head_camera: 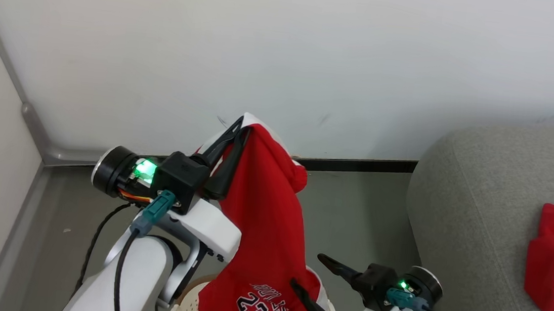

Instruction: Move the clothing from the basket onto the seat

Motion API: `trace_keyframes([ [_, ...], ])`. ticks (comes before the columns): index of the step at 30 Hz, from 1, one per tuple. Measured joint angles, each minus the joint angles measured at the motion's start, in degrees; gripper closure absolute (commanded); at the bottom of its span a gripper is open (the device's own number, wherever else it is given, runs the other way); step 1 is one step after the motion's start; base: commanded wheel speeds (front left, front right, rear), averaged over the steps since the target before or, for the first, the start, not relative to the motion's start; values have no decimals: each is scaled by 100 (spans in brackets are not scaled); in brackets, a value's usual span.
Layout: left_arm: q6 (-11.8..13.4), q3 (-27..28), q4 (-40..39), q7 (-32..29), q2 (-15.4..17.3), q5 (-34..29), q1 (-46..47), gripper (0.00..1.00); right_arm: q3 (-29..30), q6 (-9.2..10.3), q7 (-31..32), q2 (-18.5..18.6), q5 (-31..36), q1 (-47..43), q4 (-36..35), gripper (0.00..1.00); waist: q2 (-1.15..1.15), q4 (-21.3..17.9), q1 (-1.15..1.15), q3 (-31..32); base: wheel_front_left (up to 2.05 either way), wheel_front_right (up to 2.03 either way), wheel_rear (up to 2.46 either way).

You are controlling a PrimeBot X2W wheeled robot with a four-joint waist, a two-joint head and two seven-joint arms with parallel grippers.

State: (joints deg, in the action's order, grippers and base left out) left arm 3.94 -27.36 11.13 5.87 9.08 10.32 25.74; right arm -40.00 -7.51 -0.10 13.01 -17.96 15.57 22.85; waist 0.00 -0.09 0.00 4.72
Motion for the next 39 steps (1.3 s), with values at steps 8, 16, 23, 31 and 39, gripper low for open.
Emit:
trace_keyframes([
  [8,-52,-201,-221,-212,-116,-48,113,100,-241,0,37,16,-201,300,321,0,0,128,0,46,0,0,0],
  [16,-119,-382,-316,-442,-246,-48,174,100,-495,0,25,-124,-474,646,671,0,0,246,0,65,0,0,0],
  [23,-182,-546,-378,-593,-334,-48,214,100,-744,1,-137,-267,-522,974,910,0,0,374,0,68,0,0,0],
  [31,-198,-548,-379,-693,-364,25,199,100,-957,0,-556,-256,-458,1171,1117,100,0,490,0,62,0,0,0],
  [39,-90,-230,-102,-692,-254,274,-77,100,-829,0,-837,-111,-647,1135,1313,100,0,410,0,43,0,0,0],
])
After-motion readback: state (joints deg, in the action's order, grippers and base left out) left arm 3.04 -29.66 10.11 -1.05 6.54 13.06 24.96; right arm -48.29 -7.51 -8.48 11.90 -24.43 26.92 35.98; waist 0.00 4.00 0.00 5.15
